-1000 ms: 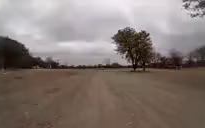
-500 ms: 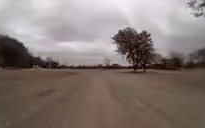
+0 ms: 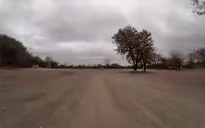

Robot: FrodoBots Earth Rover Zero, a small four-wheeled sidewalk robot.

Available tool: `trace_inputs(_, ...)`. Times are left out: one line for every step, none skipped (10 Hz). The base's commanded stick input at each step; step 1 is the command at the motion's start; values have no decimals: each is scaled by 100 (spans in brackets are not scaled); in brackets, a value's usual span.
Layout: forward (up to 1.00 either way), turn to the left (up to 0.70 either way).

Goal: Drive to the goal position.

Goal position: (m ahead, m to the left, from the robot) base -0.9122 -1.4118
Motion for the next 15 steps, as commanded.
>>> trace_inputs(70, -1)
trace_inputs(70, -1)
trace_inputs(70, -1)
trace_inputs(70, -1)
trace_inputs(70, -1)
trace_inputs(70, -1)
trace_inputs(70, -1)
trace_inputs(70, -1)
trace_inputs(70, -1)
trace_inputs(70, -1)
trace_inputs(70, -1)
trace_inputs(70, -1)
trace_inputs(70, -1)
trace_inputs(70, -1)
trace_inputs(70, -1)
